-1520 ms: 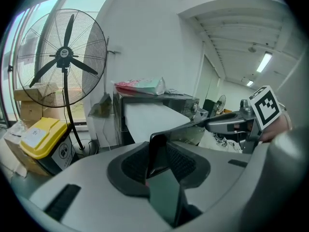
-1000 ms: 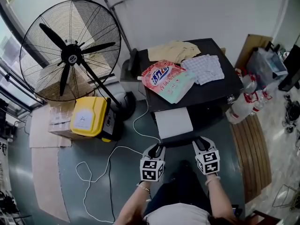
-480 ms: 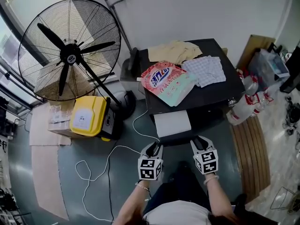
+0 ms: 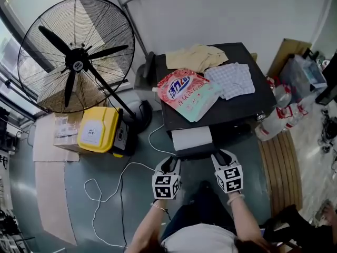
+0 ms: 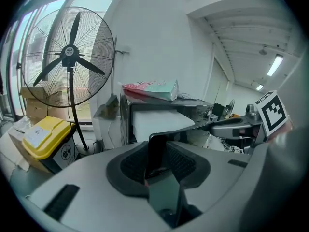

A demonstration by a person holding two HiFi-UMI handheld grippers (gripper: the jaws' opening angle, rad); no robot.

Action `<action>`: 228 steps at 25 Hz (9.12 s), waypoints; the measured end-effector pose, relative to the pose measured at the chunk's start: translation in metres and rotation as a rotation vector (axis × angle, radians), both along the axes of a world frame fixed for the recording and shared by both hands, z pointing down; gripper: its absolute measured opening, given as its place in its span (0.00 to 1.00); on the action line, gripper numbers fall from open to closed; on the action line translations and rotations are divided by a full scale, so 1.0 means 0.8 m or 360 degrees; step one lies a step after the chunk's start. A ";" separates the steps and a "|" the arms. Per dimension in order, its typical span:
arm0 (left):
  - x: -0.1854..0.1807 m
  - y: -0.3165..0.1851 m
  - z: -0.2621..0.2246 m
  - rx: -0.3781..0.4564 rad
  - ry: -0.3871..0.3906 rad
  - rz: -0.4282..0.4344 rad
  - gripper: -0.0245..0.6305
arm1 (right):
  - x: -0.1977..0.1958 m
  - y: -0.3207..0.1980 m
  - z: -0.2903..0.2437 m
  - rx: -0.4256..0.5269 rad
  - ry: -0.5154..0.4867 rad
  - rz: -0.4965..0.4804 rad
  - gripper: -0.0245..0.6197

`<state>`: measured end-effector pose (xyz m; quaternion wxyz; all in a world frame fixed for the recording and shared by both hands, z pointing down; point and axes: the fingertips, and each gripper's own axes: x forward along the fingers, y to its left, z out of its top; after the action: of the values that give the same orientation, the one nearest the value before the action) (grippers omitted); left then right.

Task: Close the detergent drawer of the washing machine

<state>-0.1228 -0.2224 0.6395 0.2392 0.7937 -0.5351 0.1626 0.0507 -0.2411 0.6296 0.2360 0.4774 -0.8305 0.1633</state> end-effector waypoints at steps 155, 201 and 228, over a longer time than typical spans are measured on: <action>-0.040 -0.134 -0.027 0.0024 0.0023 -0.0309 0.24 | -0.018 -0.130 -0.001 -0.0064 -0.0241 0.0254 0.22; 0.004 0.044 -0.257 0.0630 0.0019 0.0085 0.07 | -0.040 0.039 -0.260 0.0664 -0.0271 0.0072 0.08; 0.092 0.146 -0.327 0.0784 -0.0049 -0.0012 0.07 | 0.032 0.146 -0.319 0.0763 -0.0244 -0.0102 0.08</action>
<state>-0.0490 -0.1059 0.3782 0.0309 0.8235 -0.5652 0.0384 0.0762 -0.1243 0.3740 0.0574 0.4792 -0.8758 -0.0100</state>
